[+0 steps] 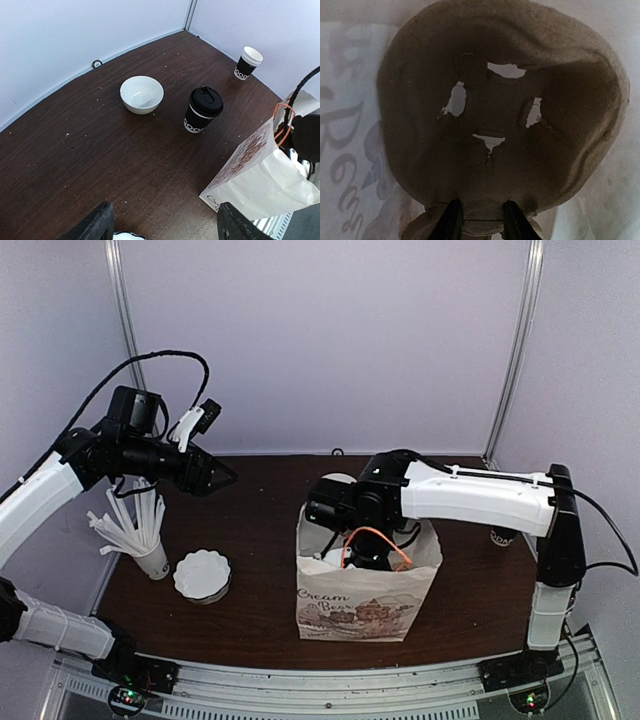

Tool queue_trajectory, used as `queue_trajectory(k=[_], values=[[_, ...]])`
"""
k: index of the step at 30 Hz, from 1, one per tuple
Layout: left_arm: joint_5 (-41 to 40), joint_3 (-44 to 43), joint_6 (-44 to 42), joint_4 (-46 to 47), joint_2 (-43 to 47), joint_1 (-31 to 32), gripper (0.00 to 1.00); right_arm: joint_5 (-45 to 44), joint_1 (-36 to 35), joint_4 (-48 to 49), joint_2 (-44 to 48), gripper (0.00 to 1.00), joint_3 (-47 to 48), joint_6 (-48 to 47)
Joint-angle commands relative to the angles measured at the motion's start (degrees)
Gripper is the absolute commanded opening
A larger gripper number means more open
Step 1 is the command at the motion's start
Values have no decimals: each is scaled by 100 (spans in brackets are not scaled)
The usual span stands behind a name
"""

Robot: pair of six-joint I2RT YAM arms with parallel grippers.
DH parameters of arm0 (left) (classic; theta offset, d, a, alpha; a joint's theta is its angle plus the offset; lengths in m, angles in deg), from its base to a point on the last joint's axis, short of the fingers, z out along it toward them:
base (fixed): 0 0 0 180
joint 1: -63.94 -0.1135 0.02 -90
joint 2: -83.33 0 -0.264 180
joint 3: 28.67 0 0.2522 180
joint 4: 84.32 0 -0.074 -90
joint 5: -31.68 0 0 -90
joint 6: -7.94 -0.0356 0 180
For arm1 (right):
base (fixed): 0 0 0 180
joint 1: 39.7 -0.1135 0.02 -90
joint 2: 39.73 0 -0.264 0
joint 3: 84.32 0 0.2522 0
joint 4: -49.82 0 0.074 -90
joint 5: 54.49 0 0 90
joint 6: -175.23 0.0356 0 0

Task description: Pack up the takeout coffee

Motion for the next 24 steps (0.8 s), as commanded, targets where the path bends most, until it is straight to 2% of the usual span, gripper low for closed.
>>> queue_trajectory(k=[1, 9, 19, 24], values=[[100, 134, 43, 249, 74, -47, 74, -228, -25, 236, -213, 27, -199, 135], [93, 273, 35, 296, 104, -47, 74, -147, -32, 489, -340, 29, -444, 275], [195, 297, 61, 307, 61, -47, 74, -129, -35, 169, 12, 52, -194, 285], [412, 249, 27, 283, -14, -47, 74, -66, -29, -139, 235, 56, 165, 300]])
